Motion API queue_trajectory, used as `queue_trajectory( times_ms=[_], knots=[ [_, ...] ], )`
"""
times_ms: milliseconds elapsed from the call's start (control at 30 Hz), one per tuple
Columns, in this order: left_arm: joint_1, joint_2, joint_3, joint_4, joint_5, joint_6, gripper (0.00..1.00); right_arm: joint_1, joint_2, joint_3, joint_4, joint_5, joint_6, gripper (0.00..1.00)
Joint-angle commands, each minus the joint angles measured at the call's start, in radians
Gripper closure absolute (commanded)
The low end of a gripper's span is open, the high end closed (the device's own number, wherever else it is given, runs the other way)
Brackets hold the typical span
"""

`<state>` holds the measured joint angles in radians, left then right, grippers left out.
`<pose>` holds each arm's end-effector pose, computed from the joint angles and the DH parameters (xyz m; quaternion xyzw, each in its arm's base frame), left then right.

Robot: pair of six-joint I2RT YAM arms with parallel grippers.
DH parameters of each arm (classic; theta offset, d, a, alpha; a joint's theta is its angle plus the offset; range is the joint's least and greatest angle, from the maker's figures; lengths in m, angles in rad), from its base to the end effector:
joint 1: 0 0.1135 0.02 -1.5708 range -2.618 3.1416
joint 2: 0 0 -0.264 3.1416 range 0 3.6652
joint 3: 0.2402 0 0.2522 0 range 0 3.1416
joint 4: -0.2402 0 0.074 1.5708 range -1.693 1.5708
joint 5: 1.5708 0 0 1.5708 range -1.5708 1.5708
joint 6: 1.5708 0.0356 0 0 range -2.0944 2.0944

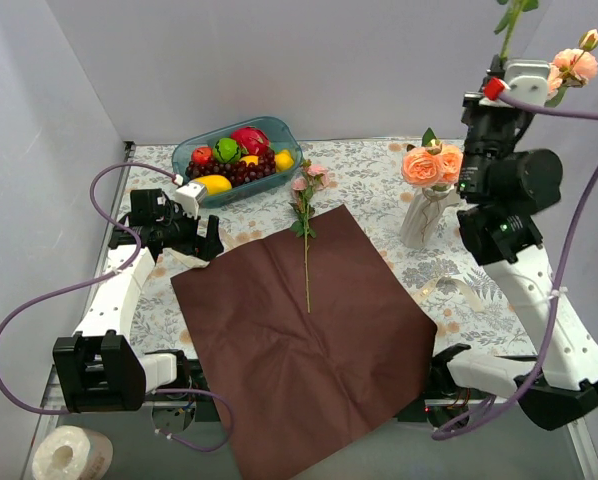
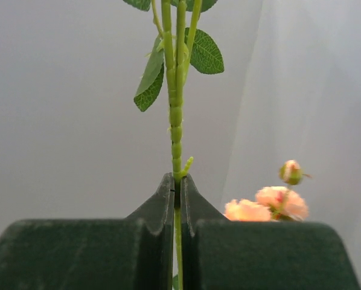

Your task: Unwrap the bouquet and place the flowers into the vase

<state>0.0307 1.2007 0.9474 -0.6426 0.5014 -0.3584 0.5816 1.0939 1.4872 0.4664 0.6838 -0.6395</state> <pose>0.2428 -0.0097 0.2742 -0.0961 0.9127 -0.2833 0.2783 0.1531 0.0737 0.5743 0.0695 0.4489 -0.1422 0.8794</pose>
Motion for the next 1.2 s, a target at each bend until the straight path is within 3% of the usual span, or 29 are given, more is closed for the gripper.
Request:
queue_trajectory(
  times_ms=[0,33,133,400,600,1167],
  knots=[
    [0.006,-0.036,0.013,0.018,0.002,0.015,0.02,-0.179,0.046,0.091,-0.142,-0.223,0.367,0.99],
    [0.005,-0.032,0.011,0.021,-0.001,0.015,0.02,-0.281,0.053,0.094,-0.176,-0.272,0.429,0.99],
    [0.006,-0.006,0.024,0.012,0.005,0.013,0.02,-0.406,0.054,0.02,-0.167,-0.413,0.57,0.99],
    [0.006,0.0,0.014,0.034,0.0,0.012,0.02,-0.565,-0.071,-0.303,0.127,-0.67,0.773,0.99],
    [0.006,-0.003,0.004,0.035,-0.006,0.016,0.02,-0.601,-0.083,-0.415,0.279,-0.714,0.81,0.99],
    [0.006,0.027,0.007,0.04,-0.007,0.022,0.02,-0.602,-0.112,-0.663,0.363,-0.716,0.79,0.99]
  ],
)
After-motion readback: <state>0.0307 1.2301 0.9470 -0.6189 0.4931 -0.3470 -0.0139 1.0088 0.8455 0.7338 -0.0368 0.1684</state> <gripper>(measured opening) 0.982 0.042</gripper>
